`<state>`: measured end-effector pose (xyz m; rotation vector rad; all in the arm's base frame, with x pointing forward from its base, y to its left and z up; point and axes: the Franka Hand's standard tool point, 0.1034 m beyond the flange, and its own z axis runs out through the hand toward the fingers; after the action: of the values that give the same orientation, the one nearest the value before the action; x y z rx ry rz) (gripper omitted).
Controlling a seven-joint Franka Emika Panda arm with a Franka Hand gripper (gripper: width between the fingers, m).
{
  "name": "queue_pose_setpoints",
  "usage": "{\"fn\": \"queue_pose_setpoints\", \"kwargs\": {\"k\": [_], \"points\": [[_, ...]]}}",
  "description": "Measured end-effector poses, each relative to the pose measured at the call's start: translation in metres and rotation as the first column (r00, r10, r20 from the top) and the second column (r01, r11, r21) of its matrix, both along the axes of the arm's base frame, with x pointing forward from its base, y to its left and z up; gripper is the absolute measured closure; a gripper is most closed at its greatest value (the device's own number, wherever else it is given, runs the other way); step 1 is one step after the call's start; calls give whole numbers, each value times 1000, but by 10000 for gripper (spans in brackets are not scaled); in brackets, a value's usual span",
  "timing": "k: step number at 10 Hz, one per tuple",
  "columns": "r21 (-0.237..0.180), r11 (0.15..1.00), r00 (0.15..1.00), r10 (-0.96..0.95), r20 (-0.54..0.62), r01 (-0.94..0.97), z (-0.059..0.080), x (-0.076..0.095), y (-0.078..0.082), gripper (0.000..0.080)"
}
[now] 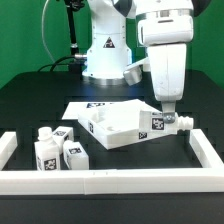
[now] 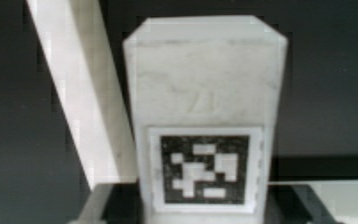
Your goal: Assemble one leg
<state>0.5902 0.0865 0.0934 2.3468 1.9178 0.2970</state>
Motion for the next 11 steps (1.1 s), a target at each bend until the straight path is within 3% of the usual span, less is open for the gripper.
{"fn": "queue_pose_setpoints", "kwargs": {"k": [2,3,7,9,11], "points": [[2,999,999,-37,-24,37,5,-53,18,515],[11,1000,1000,-24,0,24,5,-62,20,515],[12,1000,1000,-9,13,9,3,-64,16,515],[-6,996,996,86,10,-86,6,-72,29,515],[-39,969,969,242,-42,-244,-4,-112,40,515]]}}
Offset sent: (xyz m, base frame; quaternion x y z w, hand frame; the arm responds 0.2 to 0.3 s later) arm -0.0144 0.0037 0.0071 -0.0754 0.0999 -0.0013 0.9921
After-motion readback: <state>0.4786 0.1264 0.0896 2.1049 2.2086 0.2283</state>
